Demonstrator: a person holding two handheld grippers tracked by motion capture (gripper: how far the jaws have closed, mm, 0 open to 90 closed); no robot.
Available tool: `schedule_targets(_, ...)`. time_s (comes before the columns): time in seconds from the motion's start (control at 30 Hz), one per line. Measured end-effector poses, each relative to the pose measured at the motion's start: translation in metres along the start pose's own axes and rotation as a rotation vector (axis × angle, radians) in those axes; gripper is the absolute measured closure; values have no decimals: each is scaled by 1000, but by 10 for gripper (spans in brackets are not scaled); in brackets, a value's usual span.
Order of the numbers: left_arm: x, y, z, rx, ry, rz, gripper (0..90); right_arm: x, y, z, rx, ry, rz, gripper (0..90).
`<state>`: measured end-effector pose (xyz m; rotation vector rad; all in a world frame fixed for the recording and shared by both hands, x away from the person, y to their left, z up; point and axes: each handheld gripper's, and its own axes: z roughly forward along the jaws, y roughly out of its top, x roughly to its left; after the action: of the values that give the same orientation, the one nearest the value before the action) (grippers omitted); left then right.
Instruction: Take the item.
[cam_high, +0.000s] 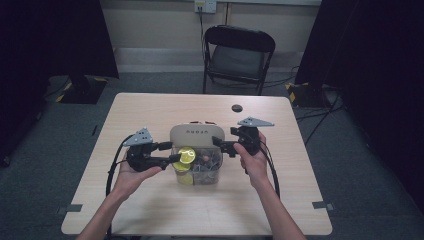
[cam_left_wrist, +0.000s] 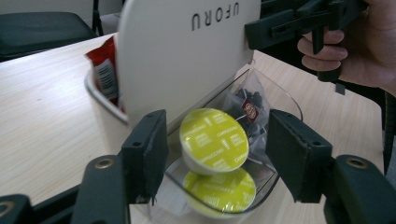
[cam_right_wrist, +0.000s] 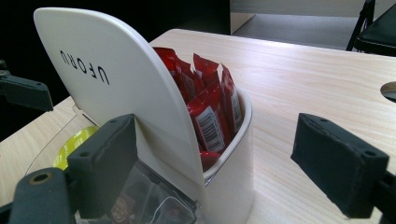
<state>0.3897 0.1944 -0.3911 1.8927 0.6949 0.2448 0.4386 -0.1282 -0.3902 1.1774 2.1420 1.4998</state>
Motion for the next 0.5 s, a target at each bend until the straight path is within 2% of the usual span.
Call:
schedule_targets(0.23,-2,-4,15,40,-14,11,406,0,0,-1,-1,-5,-6,139)
schedule_targets(0.5,-1,-4,25,70,0,16,397,0,0,0,0,-4,-5,138)
